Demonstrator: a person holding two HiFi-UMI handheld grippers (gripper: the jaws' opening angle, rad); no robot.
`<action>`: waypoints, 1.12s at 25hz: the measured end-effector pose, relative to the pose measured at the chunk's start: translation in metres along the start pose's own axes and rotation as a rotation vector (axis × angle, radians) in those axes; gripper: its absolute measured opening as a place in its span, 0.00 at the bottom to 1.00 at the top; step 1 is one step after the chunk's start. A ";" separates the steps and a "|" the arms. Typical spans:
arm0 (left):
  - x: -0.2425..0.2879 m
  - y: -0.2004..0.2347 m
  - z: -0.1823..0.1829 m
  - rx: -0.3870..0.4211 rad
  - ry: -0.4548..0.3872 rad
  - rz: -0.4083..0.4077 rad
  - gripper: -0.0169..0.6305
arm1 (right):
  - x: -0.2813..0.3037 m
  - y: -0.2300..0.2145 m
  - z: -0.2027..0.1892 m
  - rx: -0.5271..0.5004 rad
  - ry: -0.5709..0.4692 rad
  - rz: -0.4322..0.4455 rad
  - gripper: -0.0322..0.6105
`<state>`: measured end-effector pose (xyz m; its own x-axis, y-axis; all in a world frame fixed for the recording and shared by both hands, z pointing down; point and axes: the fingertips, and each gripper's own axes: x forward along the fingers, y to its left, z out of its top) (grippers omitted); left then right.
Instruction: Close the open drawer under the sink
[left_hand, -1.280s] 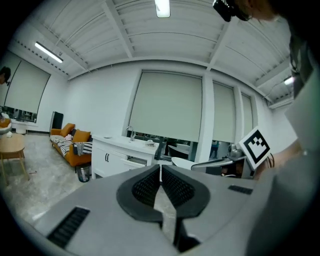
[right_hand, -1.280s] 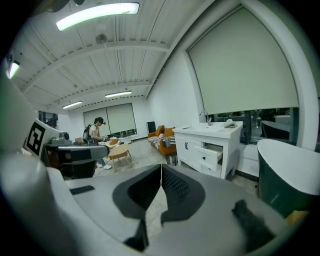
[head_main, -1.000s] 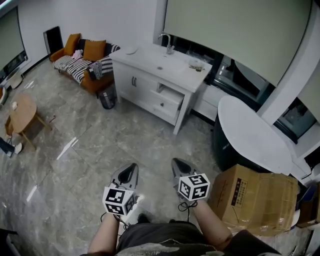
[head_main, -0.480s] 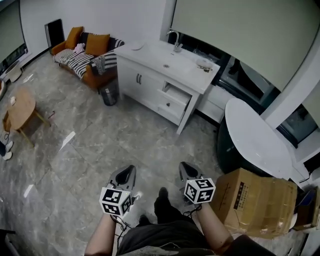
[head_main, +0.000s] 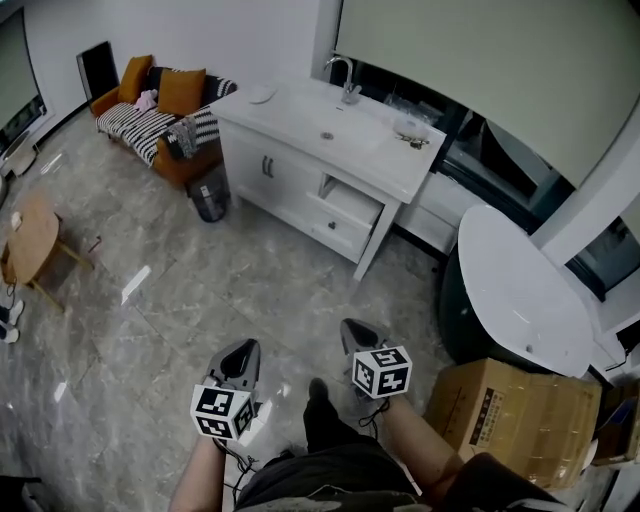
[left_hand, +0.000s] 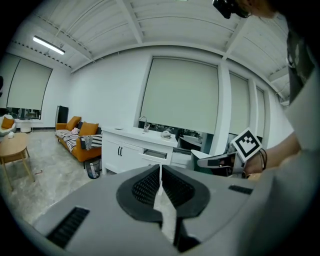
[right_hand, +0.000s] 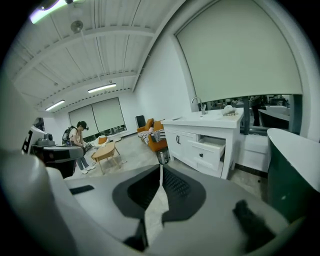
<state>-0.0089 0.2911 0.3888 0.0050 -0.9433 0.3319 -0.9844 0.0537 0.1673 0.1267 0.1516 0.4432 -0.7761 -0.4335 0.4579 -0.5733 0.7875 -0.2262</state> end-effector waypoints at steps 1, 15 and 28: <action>0.011 0.003 0.003 -0.002 0.007 0.004 0.06 | 0.012 -0.007 0.008 0.004 -0.003 0.005 0.10; 0.156 0.035 0.043 -0.031 0.032 0.079 0.06 | 0.109 -0.116 0.063 0.050 -0.023 0.002 0.10; 0.224 0.077 0.079 0.017 0.001 0.108 0.06 | 0.152 -0.154 0.095 0.087 -0.094 -0.084 0.10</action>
<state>-0.0977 0.0579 0.4024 -0.1013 -0.9319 0.3484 -0.9821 0.1496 0.1145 0.0718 -0.0770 0.4660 -0.7431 -0.5388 0.3968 -0.6549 0.7075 -0.2657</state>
